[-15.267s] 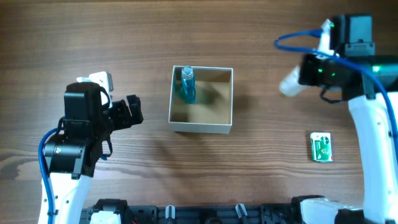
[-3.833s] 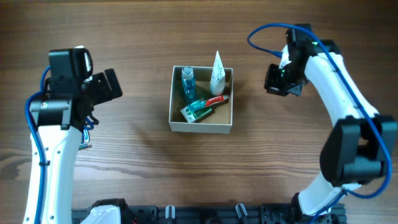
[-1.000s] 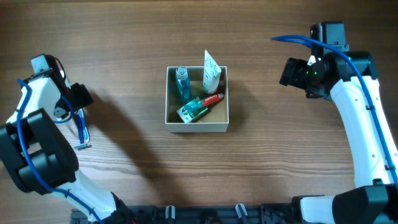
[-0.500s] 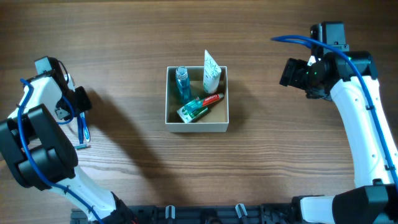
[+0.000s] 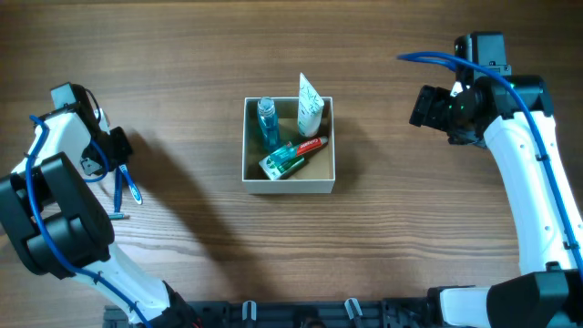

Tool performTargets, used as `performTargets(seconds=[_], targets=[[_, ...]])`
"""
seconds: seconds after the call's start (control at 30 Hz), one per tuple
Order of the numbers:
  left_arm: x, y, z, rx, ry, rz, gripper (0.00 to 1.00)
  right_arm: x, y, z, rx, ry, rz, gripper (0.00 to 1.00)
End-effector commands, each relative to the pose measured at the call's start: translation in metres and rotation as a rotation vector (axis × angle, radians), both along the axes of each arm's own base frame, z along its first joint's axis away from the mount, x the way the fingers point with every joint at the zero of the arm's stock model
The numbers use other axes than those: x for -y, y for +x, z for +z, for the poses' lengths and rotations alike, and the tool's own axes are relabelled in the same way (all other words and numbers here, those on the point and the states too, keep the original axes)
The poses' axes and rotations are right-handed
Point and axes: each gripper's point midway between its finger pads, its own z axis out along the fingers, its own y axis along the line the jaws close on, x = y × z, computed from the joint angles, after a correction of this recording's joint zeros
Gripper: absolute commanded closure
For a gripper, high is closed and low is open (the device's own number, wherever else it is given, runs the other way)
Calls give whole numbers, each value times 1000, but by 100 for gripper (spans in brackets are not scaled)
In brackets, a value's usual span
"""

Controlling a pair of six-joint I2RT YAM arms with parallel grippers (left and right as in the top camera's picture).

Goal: Pack container
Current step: 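Lower the left gripper onto the blue toothbrush and grasp it, then carry the toothbrush over the box and drop it inside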

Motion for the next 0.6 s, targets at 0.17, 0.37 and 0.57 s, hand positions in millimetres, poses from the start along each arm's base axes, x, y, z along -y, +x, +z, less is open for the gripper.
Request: performTargets(seconds=[0.17,0.37,0.57], targets=[[7,-1,-15,-26,-30,-14,96,-3,-1,-2,-11,5,12,7],[16,31,27,118,-53,-45,96,-3,-1,-2,-11,6,12,7],[73,63,138,359,29,-289,96,-5,0,-2,-9,21,17,7]])
